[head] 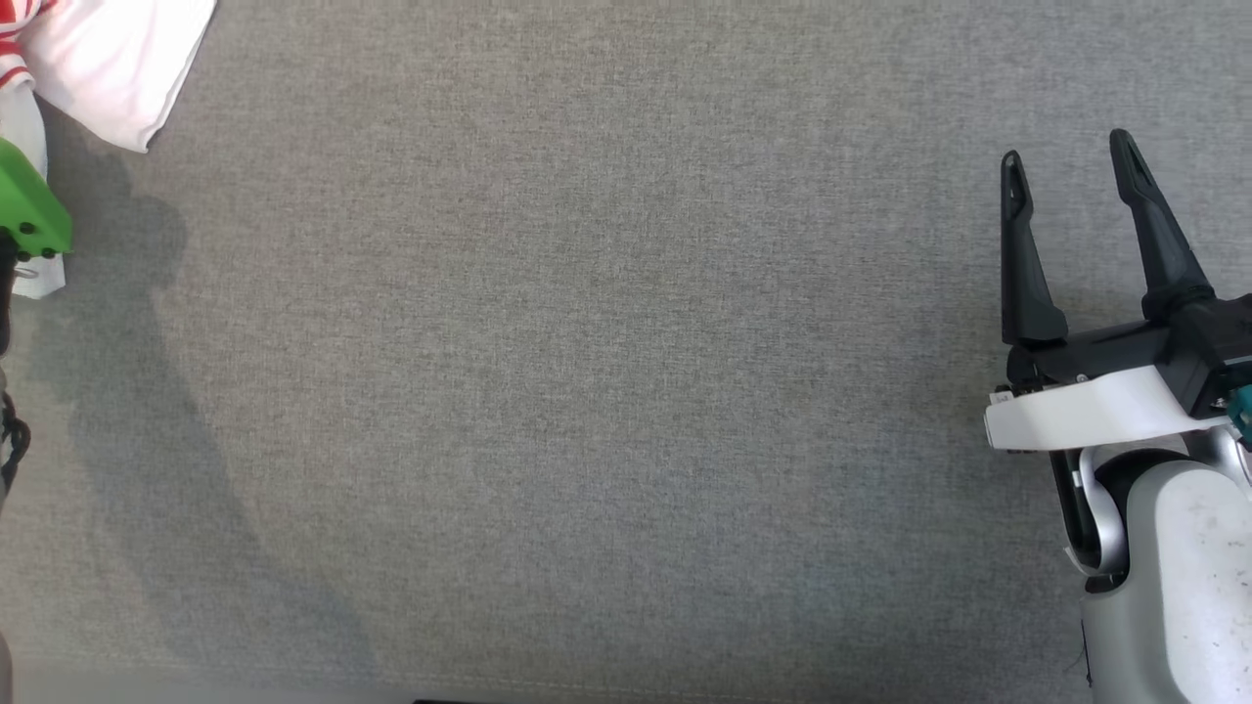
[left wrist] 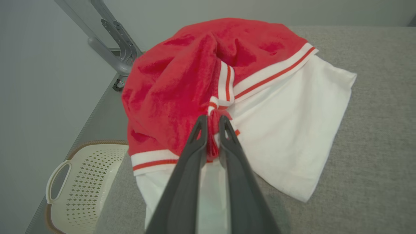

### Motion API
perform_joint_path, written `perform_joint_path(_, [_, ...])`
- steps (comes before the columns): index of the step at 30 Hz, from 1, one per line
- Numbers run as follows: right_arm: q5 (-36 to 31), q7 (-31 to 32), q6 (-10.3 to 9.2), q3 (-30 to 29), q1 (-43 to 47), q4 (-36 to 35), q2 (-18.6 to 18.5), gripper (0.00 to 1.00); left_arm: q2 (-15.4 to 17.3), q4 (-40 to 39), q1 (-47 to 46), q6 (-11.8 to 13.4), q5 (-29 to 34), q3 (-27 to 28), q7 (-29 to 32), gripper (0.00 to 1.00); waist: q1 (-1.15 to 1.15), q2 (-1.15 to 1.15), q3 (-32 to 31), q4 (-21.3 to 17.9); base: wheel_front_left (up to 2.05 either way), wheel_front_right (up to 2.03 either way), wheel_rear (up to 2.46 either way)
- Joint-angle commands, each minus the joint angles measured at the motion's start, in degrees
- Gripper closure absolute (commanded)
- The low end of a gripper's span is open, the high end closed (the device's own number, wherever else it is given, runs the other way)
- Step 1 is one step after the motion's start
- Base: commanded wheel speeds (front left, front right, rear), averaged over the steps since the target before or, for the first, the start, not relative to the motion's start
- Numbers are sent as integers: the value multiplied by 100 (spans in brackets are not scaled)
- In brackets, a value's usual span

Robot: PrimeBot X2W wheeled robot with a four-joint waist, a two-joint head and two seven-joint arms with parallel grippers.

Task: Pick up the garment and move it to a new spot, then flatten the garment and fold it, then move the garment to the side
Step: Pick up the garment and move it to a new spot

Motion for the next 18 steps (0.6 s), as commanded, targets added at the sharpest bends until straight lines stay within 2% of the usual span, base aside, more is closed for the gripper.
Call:
perform_joint_path(1, [52, -52, -9, 3, -48, 61, -17, 0, 101, 22, -107, -15, 14, -34, -60, 100, 0, 0, -131, -63, 0, 0, 0])
perform_joint_path(11, [403, -452, -9, 20, -9, 719, -15, 0, 354, -165, -320, -41, 164, -480, -94, 100, 0, 0, -964, -256, 0, 0, 0])
perform_joint_path(18, [763, -743, -9, 33, 149, 1271, -15, 0, 542, -796, -474, -40, 145, -1042, 164, 100, 0, 0, -1776, -564, 0, 0, 0])
